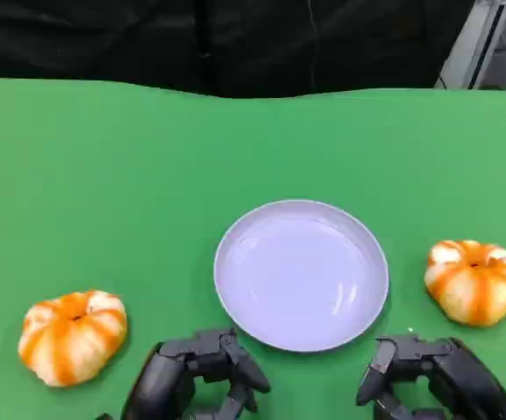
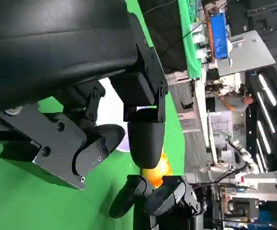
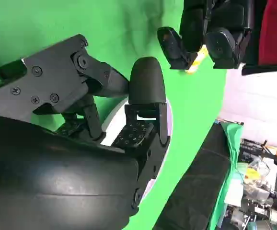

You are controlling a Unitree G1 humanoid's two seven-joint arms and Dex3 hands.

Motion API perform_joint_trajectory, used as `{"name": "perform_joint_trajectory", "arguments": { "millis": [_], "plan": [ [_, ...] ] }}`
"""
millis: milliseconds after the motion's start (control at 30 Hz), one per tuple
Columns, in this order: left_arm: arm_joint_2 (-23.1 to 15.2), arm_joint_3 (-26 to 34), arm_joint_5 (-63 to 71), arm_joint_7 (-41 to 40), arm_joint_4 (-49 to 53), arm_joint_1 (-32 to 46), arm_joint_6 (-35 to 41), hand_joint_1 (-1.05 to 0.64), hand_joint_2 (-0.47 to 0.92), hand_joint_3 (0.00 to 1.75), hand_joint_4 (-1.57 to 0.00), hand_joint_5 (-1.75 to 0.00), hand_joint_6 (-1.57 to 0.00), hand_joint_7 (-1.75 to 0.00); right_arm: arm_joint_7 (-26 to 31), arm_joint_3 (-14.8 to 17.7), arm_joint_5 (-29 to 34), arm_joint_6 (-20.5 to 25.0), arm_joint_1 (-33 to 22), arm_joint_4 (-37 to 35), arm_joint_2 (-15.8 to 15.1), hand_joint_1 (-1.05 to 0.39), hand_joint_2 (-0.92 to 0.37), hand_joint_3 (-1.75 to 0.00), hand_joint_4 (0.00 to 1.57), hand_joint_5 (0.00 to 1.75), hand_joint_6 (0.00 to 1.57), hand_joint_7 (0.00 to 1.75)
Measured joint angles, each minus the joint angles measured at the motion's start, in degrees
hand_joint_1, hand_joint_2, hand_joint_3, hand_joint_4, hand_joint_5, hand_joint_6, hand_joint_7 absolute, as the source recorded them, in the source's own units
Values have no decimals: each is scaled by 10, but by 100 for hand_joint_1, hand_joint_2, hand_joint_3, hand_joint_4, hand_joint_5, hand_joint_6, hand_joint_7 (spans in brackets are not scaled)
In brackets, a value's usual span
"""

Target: Grasp the bread from the table and place it into the plate.

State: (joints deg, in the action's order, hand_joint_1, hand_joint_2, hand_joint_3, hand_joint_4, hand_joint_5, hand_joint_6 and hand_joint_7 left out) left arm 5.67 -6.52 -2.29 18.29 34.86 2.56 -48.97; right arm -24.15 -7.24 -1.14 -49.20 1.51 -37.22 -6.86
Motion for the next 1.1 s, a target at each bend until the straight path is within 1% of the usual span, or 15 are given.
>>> {"name": "perform_joint_trajectory", "arguments": {
  "millis": [567,600,700,733,767,800,833,867,900,933,1000,1067,1100],
  "plan": [
    [0,2,5,-4,2,-2,-3,-7,51,113,-88,-148,-97,-111,-3,0,-1,-2,1,-5,0,-14,-63,-93,80,148,84,115],
    [0,2,8,-8,2,-3,-6,-6,52,112,-88,-143,-96,-110,-3,0,-1,-2,1,-7,0,-14,-63,-92,80,148,84,115],
    [0,5,10,-19,3,-3,-7,-6,53,110,-89,-139,-96,-108,-3,0,0,-2,1,-8,0,-14,-64,-92,80,148,84,115],
    [1,6,11,-22,3,-3,-7,-6,61,98,-92,-125,-99,-90,-2,0,0,-2,1,-8,0,-14,-63,-92,80,147,84,115],
    [1,6,11,-24,2,-3,-7,-6,65,91,-93,-119,-102,-81,-2,0,0,-2,1,-8,0,-14,-63,-92,80,147,84,115],
    [2,7,10,-27,2,-3,-7,-7,69,82,-94,-107,-106,-63,-2,0,0,-2,1,-8,0,-14,-64,-92,81,147,84,115],
    [2,7,9,-28,2,-3,-7,-10,76,68,-97,-88,-112,-36,-2,0,0,-2,1,-8,0,-14,-64,-92,81,147,84,114],
    [3,8,7,-28,0,-3,-7,-12,80,59,-100,-77,-116,-22,-3,0,0,-2,2,-8,0,-14,-64,-92,81,147,84,114],
    [4,10,4,-28,-2,-3,-7,-13,82,52,-101,-68,-117,-13,-3,0,0,-2,2,-8,0,-14,-64,-92,81,147,84,114],
    [6,11,0,-28,-5,-3,-6,-20,88,38,-101,-52,-113,-5,-3,0,0,-2,2,-9,0,-14,-64,-92,81,147,84,114],
    [7,14,-6,-28,-13,-3,-5,-34,91,24,-101,-25,-100,-1,-3,0,0,-3,3,-10,0,-14,-63,-92,81,147,84,114],
    [4,17,-6,-28,-19,-3,-5,-39,92,21,-101,-17,-96,0,-2,0,0,-5,4,-13,0,-14,-63,-92,81,147,84,114],
    [2,18,-4,-28,-22,-3,-5,-45,92,20,-94,-11,-89,0,-2,0,0,-6,5,-15,0,-14,-63,-92,81,147,84,114]
  ]
}}
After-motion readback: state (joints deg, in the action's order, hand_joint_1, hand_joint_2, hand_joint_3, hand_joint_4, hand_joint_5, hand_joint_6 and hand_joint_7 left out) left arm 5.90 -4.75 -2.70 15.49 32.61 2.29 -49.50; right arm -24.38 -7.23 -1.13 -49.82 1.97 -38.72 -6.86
